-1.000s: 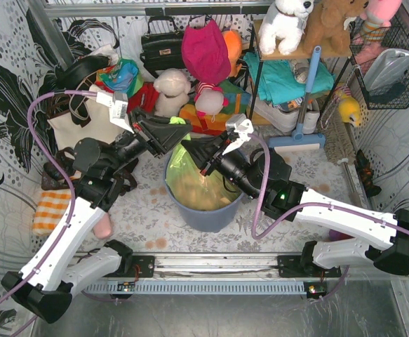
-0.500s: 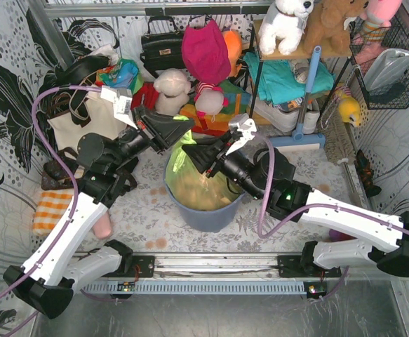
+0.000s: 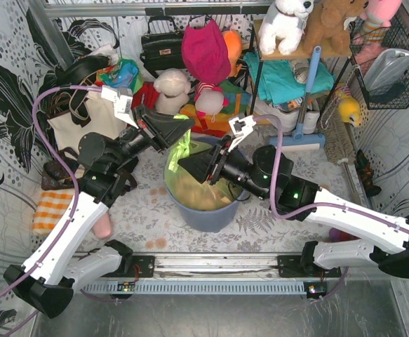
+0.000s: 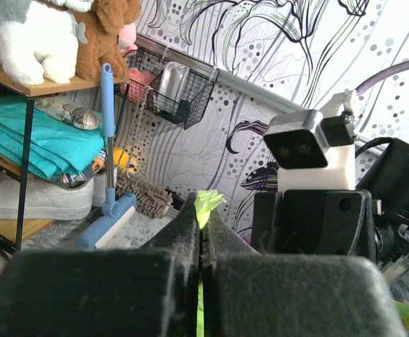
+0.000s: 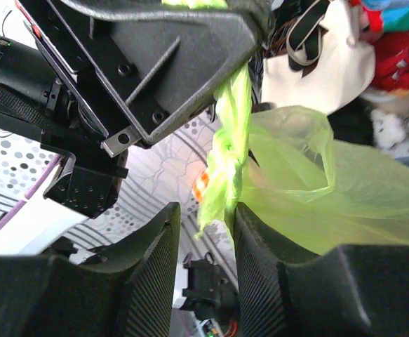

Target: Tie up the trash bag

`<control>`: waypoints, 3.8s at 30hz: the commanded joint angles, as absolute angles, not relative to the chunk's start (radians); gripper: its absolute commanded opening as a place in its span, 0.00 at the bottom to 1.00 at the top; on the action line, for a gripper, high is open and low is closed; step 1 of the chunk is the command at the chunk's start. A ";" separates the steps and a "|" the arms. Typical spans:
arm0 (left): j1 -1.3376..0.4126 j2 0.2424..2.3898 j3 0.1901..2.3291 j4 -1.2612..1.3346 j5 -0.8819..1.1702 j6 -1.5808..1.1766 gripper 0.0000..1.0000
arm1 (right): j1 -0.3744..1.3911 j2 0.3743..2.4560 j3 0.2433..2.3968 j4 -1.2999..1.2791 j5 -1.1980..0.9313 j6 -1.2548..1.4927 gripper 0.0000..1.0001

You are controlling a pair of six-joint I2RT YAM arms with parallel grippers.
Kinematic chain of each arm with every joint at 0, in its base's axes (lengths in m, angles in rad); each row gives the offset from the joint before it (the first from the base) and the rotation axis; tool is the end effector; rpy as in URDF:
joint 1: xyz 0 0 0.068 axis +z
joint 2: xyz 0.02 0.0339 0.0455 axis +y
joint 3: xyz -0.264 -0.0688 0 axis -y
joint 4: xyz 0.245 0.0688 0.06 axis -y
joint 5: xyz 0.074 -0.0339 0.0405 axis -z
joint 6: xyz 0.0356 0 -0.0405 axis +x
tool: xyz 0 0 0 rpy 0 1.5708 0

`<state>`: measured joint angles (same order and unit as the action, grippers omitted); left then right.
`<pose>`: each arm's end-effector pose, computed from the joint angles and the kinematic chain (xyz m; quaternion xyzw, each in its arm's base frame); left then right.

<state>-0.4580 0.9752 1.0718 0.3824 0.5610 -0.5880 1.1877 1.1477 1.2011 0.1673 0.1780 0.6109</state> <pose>0.1732 -0.1065 0.4634 0.2037 0.5132 -0.5347 0.6397 0.1028 0.2383 0.4511 -0.1105 0.6165 0.5742 0.5273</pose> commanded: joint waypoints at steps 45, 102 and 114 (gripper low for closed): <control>-0.458 0.976 1.104 0.416 0.564 -0.592 0.00 | 1.281 1.177 1.197 0.167 0.365 1.004 0.43; -0.457 1.113 1.009 0.281 0.567 -0.495 0.00 | 1.325 0.972 1.177 -0.066 0.202 0.535 0.38; -0.458 1.104 1.031 0.081 0.618 -0.461 0.00 | 1.327 0.946 1.086 0.189 0.178 -0.204 0.68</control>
<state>-0.4580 1.1316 1.0164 0.1425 0.5919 -0.4923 1.3193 0.9352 1.1225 0.0704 0.2096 0.0902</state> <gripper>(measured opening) 0.012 0.653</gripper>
